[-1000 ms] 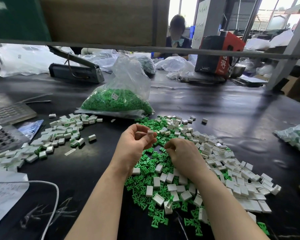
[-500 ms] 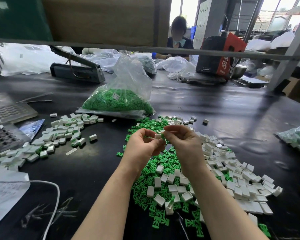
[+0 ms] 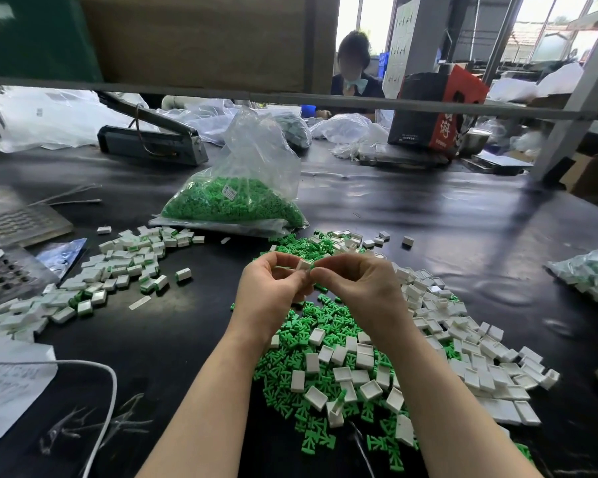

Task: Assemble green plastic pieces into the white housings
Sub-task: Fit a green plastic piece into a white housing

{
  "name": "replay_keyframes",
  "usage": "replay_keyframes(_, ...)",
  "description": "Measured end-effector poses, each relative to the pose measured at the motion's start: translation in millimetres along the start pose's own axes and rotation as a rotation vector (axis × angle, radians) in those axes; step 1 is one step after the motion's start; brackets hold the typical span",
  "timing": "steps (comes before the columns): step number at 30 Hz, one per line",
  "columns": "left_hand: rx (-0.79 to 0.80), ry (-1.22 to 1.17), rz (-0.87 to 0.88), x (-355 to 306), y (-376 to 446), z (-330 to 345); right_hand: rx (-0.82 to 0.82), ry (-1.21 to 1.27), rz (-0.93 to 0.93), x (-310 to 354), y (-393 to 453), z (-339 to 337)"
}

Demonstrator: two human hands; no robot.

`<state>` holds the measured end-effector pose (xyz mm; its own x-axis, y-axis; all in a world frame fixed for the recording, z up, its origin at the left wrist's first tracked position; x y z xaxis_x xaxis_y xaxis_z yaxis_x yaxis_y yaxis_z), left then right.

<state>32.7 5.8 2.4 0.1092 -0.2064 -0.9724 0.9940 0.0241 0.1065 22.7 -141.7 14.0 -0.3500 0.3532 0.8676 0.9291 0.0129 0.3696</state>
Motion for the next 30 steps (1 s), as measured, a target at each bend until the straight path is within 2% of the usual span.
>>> replay_keyframes(3, 0.007, -0.02, -0.009, -1.1, -1.5, 0.4, -0.016, 0.005, 0.034, -2.6, 0.8, 0.4)
replay_keyframes(8, 0.042, -0.054, -0.048, -1.8, -2.8, 3.4, -0.132, 0.237, 0.184, -9.0, 2.5, -2.2)
replay_keyframes(13, 0.091, -0.071, -0.072, -2.2, -4.2, 8.1, -0.15, 0.273, 0.176, -8.4, 2.1, -2.7)
replay_keyframes(22, 0.08, -0.062, -0.038, -4.0, -4.7, 5.8, -0.149, 0.211, 0.156, -9.6, 2.8, 0.7)
replay_keyframes(30, 0.066, 0.023, 0.081, -6.0, -3.5, 3.3, -0.043, -0.075, 0.038, -11.3, 5.2, -5.6)
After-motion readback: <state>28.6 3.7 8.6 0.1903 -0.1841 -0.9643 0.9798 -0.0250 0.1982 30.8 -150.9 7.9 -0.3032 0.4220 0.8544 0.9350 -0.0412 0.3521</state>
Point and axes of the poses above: each hand's wrist, its own y-axis towards the middle knuckle, its own z-axis out of the palm, x = y × z, the point moved 2 cm from there along y, towards the middle knuckle, and after that the axes turned 10 degrees about -y, right-handed, at the moved point
